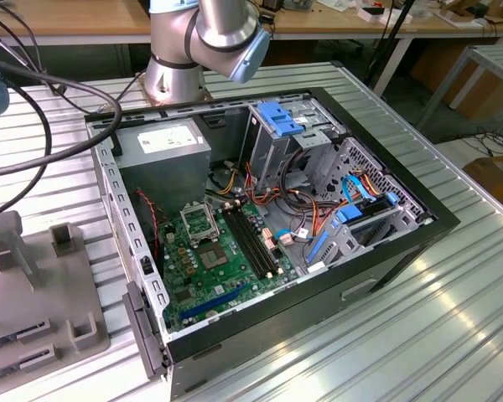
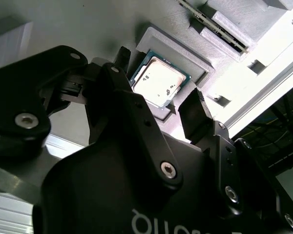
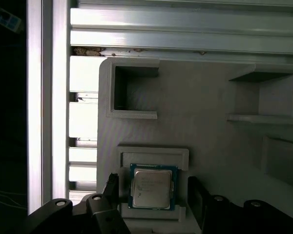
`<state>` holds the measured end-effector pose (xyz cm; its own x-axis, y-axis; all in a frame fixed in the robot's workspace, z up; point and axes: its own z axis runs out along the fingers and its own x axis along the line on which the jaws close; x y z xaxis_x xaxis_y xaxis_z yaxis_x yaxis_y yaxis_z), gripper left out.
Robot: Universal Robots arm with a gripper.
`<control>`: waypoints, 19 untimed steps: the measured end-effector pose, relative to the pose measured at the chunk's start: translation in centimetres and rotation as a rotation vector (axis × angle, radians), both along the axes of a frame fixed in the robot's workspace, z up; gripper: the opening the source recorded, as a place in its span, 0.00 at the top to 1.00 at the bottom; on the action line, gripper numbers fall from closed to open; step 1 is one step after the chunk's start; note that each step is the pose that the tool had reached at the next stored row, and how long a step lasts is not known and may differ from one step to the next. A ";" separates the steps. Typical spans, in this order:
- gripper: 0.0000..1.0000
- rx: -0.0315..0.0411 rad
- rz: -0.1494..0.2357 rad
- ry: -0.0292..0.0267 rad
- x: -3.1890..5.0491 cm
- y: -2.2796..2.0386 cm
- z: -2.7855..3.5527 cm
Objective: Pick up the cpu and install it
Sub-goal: 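Pick up the cpu and move it towards the insertion slot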
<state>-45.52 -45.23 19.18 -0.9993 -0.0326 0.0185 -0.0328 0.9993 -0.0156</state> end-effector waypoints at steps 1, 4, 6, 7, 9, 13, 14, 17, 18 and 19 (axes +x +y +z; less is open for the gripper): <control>0.33 -0.0001 0.000 0.0002 -0.02 0.00 0.01; 0.33 0.0001 -0.003 -0.0001 -0.07 0.00 -0.01; 0.33 0.0000 -0.005 -0.0001 -0.10 0.00 -0.03; 0.33 0.0000 -0.005 -0.0001 -0.11 0.00 -0.04; 0.33 0.0000 -0.006 -0.0001 -0.11 0.00 -0.05; 0.47 0.0000 -0.006 -0.0001 -0.12 0.00 -0.10; 0.47 0.0000 -0.006 -0.0002 -0.12 0.00 -0.11; 0.47 0.0000 -0.006 -0.0002 -0.12 0.00 -0.12; 0.47 -0.0001 -0.006 -0.0003 -0.12 0.00 -0.11; 0.47 -0.0006 -0.006 -0.0003 -0.11 0.02 -0.07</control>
<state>-45.63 -45.21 19.10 -0.9995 -0.0265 0.0182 -0.0268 0.9995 -0.0163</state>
